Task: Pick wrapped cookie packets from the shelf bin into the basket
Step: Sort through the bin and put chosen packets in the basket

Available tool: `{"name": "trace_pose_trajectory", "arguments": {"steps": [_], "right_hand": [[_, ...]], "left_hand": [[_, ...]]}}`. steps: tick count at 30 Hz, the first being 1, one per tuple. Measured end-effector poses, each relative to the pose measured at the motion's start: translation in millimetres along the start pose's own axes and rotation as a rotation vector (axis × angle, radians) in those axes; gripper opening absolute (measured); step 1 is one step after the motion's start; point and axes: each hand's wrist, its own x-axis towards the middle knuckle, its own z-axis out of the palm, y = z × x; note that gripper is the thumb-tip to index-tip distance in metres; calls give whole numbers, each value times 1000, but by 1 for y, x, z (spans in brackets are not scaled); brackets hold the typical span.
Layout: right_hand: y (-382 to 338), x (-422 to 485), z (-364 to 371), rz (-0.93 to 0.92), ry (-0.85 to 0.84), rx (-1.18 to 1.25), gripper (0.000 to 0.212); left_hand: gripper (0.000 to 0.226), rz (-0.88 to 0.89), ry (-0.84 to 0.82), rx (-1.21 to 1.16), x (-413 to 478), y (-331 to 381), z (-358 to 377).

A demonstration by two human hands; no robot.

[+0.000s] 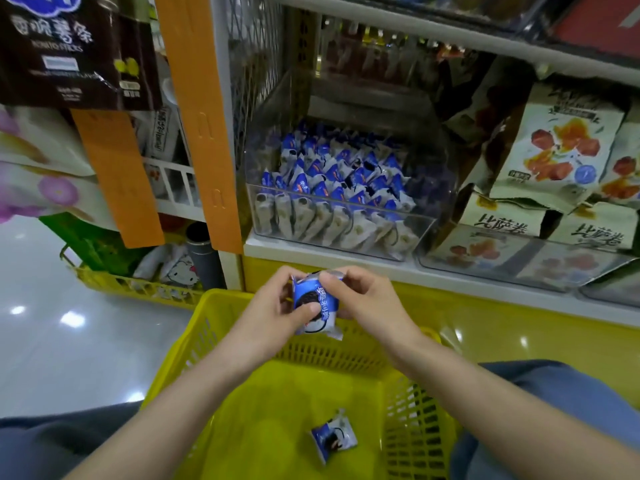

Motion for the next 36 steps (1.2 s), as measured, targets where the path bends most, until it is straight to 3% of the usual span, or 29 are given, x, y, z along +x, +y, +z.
{"name": "trace_pose_trajectory", "arguments": {"steps": [6, 9, 12, 17, 19, 24, 29, 31, 36], "right_hand": [[7, 2, 2, -9, 44, -2, 20], [10, 2, 3, -99, 2, -105, 14], [15, 1, 5, -152, -12, -161, 28], [14, -5, 5, -310, 25, -340, 21], [14, -7, 4, -328, 40, -384, 18], [12, -2, -1, -145, 155, -204, 18], [11, 1, -2, 123, 71, 106, 15], [14, -1, 0, 164, -6, 70, 10], [19, -4, 2, 202, -249, -186, 15]], "left_hand": [[15, -47, 50, -88, 0, -4, 8], [28, -89, 111, -137, 1, -6, 7], [33, -118, 153, -166, 2, -8, 6], [20, -255, 79, -377, 1, -7, 6], [25, -293, 48, -424, 0, -6, 6], [36, -298, -23, -323, -9, -6, 9], [14, -172, 201, -220, -9, -14, 2], [3, -131, 306, -218, -6, -15, -3], [14, -36, 392, -220, -1, -17, -17]]}}
